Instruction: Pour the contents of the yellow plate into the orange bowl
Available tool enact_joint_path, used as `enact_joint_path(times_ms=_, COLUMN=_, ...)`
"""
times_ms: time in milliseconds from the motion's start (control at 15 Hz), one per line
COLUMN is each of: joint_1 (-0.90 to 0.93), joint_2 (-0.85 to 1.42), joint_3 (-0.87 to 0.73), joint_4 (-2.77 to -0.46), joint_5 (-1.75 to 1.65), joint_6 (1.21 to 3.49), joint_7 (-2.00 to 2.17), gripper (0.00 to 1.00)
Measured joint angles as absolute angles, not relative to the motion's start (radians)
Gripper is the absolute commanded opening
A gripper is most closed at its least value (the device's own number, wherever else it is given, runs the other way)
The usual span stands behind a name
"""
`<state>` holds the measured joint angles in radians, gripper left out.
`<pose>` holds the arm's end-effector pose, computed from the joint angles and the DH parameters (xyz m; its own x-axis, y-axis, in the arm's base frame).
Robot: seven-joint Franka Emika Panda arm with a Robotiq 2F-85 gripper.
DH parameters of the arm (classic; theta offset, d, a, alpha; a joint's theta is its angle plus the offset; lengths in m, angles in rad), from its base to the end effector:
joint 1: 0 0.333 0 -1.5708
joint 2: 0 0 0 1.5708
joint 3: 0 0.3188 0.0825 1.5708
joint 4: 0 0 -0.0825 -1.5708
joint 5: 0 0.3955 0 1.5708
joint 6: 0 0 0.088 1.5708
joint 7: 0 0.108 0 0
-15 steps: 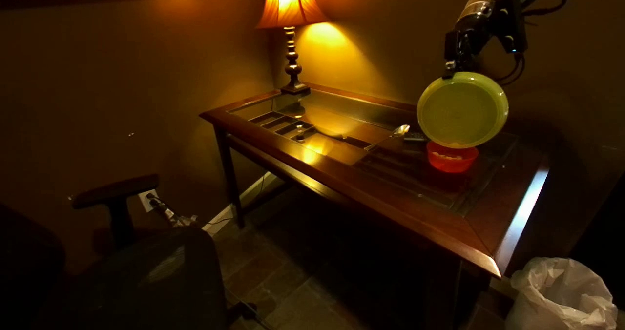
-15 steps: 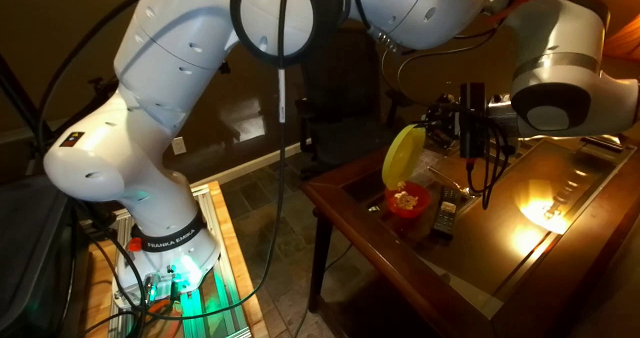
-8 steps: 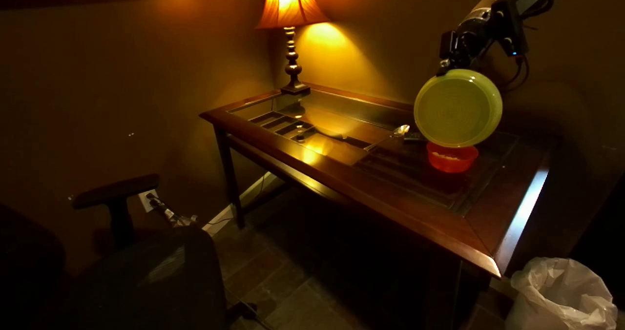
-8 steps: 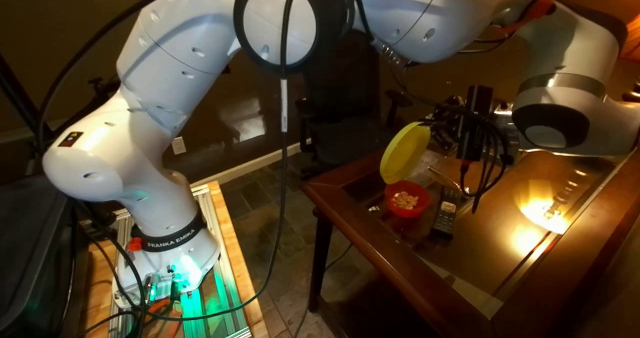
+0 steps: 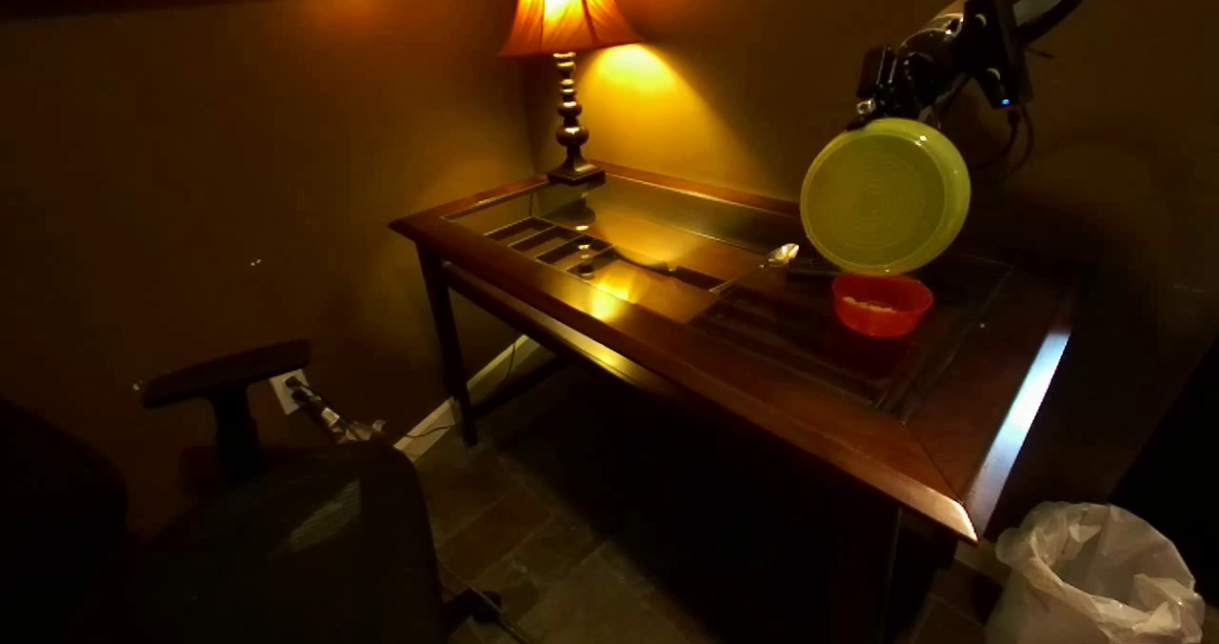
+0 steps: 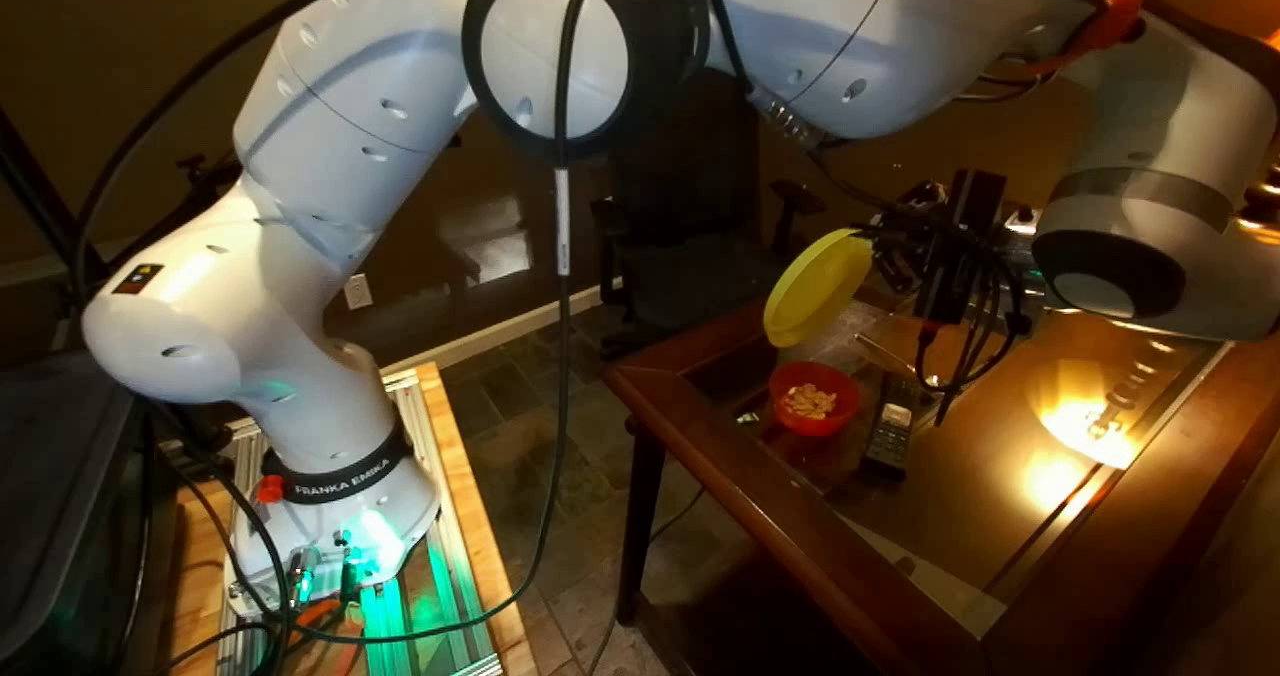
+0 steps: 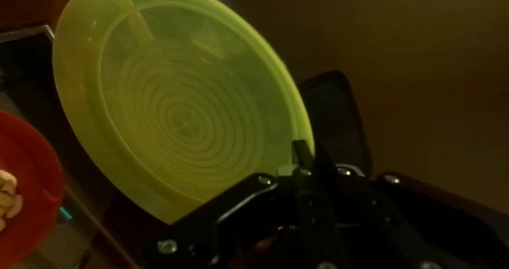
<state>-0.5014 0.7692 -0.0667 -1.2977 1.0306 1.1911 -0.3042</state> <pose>0.6322 -0.2548 0.3045 0.9254 -0.0502 -0.3757 -0.3740 -0.2833 -0.8831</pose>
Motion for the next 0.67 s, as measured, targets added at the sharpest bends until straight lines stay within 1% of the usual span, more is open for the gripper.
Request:
enact_joint_path(times_ms=400, joint_1=-0.562, joint_2=0.791, joint_3=-0.069, joint_4=-1.299, joint_5=1.206, joint_6=1.092, joint_7=-0.305, gripper=0.01)
enact_joint_path(times_ms=667, joint_1=-0.542, joint_2=0.790, joint_3=-0.086, joint_4=-1.293, joint_5=1.182, joint_6=1.079, joint_7=-0.326, gripper=0.01)
